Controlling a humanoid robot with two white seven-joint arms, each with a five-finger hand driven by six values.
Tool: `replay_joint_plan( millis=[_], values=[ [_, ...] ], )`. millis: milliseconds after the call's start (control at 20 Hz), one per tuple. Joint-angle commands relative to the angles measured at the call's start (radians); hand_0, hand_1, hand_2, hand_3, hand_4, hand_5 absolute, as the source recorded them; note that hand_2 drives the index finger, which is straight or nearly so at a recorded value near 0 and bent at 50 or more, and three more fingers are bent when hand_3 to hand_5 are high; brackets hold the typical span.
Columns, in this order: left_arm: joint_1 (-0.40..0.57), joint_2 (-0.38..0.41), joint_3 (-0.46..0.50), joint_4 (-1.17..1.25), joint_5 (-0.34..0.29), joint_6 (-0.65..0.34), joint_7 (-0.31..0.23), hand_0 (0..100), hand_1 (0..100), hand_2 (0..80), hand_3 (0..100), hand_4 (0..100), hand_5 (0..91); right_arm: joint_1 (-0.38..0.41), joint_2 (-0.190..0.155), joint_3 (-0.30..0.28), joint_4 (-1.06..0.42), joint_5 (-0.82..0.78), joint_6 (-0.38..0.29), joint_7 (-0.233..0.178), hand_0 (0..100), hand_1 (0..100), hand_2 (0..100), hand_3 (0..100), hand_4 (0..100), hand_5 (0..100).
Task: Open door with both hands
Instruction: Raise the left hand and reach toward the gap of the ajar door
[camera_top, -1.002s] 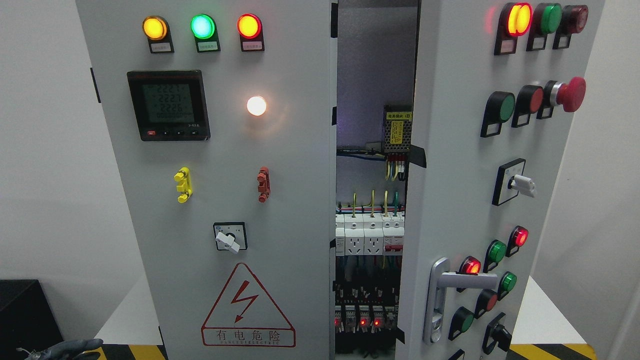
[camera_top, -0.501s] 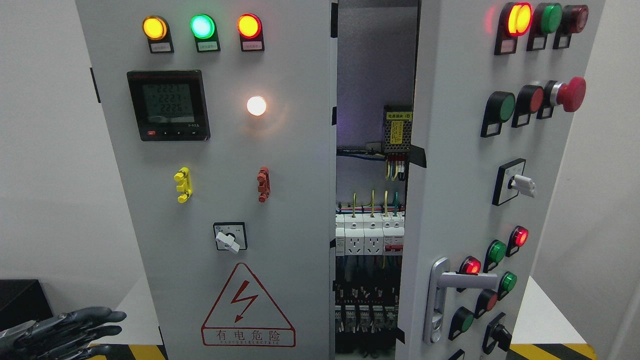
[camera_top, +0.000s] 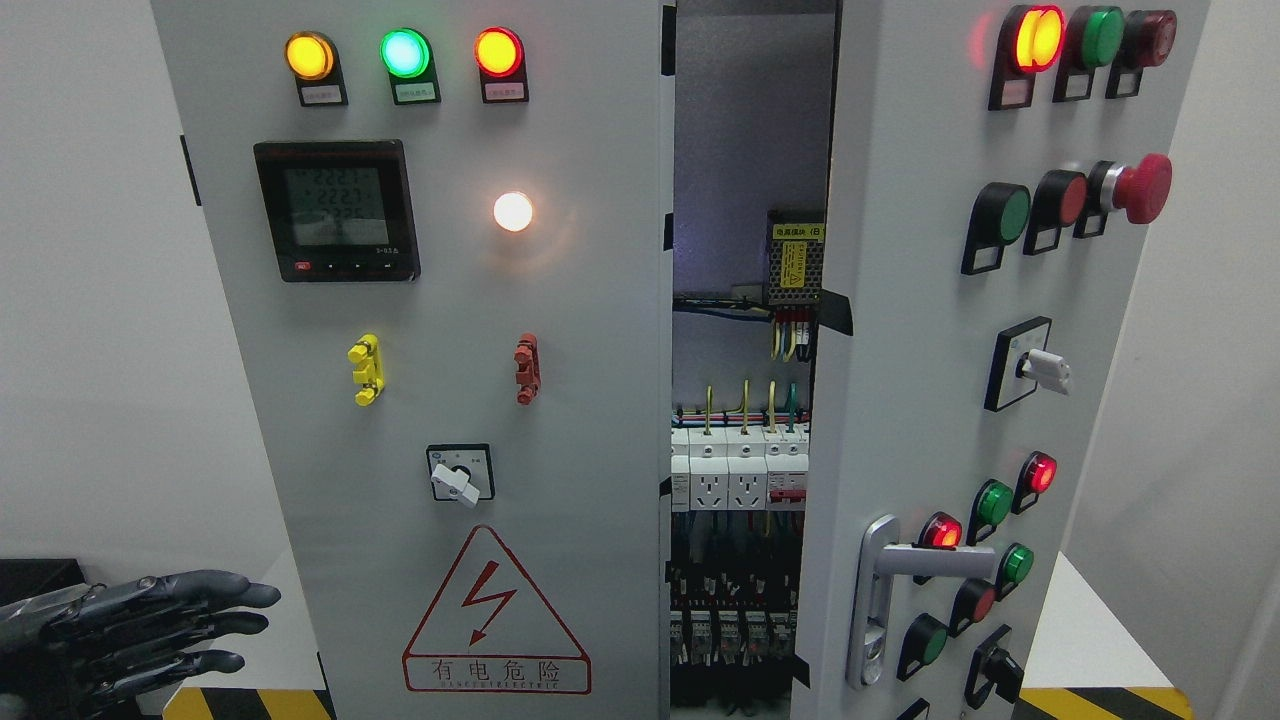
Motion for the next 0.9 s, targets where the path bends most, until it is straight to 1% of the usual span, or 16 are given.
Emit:
replay_joint_plan(
  millis=[0, 200, 301, 351, 401, 451, 601, 701, 751, 801, 852],
  values=[
    [-0.223, -0.003, -0.327, -0.044, -0.045, 0.001, -0.001, 12, 56, 0.0, 0, 0, 0.0, 0.0, 0.0, 0.0, 0.0, 0.0, 0.001, 0.001, 10, 13, 0, 0, 0, 0],
    [-0.225, -0.009, -0.332, -0.042, -0.037, 0.002, -0.001, 12, 56, 0.0, 0, 0, 0.0, 0.0, 0.0, 0.0, 0.0, 0.0, 0.001, 0.001, 10, 13, 0, 0, 0, 0],
    [-0.252, -0.014, -0.347, -0.038, -0.032, 0.005, -0.003, 12, 56, 0.0, 0, 0, 0.0, 0.0, 0.0, 0.0, 0.0, 0.0, 0.001, 0.001, 10, 13, 0, 0, 0, 0],
    [-0.339, -0.04, -0.4, -0.036, -0.029, 0.028, -0.006, 12, 56, 0.0, 0, 0, 0.0, 0.0, 0.0, 0.0, 0.0, 0.0, 0.001, 0.001, 10, 13, 0, 0, 0, 0],
    [-0.451, -0.063, -0.505, -0.036, -0.031, 0.066, -0.013, 12, 56, 0.0, 0, 0, 0.0, 0.0, 0.0, 0.0, 0.0, 0.001, 0.001, 0.001, 10, 13, 0, 0, 0, 0],
    [-0.564, -0.06, -0.613, -0.039, -0.026, 0.089, -0.021, 12, 56, 0.0, 0, 0, 0.0, 0.0, 0.0, 0.0, 0.0, 0.001, 0.001, 0.001, 10, 13, 0, 0, 0, 0],
    [-0.793, -0.065, -0.823, -0.035, -0.022, 0.097, -0.026, 12, 56, 0.0, 0, 0, 0.0, 0.0, 0.0, 0.0, 0.0, 0.0, 0.001, 0.001, 10, 13, 0, 0, 0, 0],
    [-0.985, -0.066, -1.015, -0.036, -0.017, 0.099, -0.026, 12, 56, 0.0, 0, 0, 0.0, 0.0, 0.0, 0.0, 0.0, 0.001, 0.001, 0.001, 10, 13, 0, 0, 0, 0],
    [-1.056, -0.069, -1.084, -0.039, -0.008, 0.1, -0.026, 12, 56, 0.0, 0, 0, 0.0, 0.0, 0.0, 0.0, 0.0, 0.001, 0.001, 0.001, 10, 13, 0, 0, 0, 0],
    [-1.101, -0.083, -1.114, -0.039, 0.009, 0.11, -0.026, 12, 56, 0.0, 0, 0, 0.0, 0.0, 0.0, 0.0, 0.0, 0.001, 0.001, 0.001, 10, 13, 0, 0, 0, 0],
    [-1.121, -0.1, -1.115, -0.035, 0.039, 0.145, -0.021, 12, 56, 0.0, 0, 0, 0.0, 0.0, 0.0, 0.0, 0.0, 0.0, 0.001, 0.001, 10, 13, 0, 0, 0, 0]
  ],
)
